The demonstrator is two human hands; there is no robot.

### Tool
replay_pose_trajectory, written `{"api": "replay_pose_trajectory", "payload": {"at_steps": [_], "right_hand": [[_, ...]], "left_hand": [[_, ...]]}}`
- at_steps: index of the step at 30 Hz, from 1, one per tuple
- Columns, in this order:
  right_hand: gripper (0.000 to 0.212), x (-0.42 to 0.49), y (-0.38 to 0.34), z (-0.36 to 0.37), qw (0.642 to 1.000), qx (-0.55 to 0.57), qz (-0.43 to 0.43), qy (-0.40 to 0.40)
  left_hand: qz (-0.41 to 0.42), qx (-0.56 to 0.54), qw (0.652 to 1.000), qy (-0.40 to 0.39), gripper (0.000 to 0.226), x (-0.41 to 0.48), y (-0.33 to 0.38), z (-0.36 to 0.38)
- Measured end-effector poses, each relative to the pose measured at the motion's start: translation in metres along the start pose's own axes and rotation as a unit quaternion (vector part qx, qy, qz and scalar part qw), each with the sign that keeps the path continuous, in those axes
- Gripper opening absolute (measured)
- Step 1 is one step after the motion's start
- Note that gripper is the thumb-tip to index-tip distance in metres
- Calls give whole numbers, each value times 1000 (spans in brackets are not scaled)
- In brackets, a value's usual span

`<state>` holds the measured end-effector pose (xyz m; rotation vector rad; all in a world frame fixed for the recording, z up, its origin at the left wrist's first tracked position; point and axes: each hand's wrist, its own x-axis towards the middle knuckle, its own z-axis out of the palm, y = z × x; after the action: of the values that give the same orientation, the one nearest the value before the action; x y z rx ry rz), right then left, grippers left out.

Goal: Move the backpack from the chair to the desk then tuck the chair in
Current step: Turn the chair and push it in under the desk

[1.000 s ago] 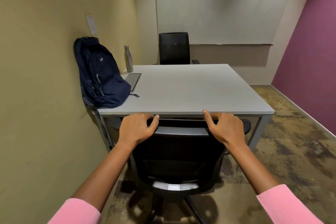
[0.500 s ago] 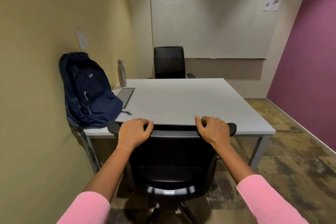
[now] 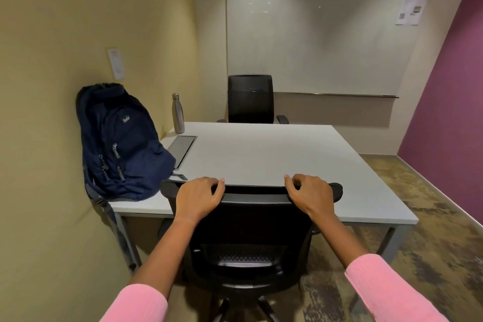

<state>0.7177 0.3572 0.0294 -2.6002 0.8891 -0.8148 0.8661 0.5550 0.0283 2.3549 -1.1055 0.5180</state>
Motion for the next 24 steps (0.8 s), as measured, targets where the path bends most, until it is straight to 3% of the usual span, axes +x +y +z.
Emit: {"api": "replay_pose_trajectory", "payload": {"at_steps": [20, 24], "right_hand": [[41, 48, -14, 27, 1000, -9, 14, 3], [41, 56, -8, 30, 1000, -10, 17, 2]], "left_hand": [[0, -8, 1000, -7, 39, 54, -37, 23], [9, -11, 1000, 8, 48, 60, -37, 30]]}}
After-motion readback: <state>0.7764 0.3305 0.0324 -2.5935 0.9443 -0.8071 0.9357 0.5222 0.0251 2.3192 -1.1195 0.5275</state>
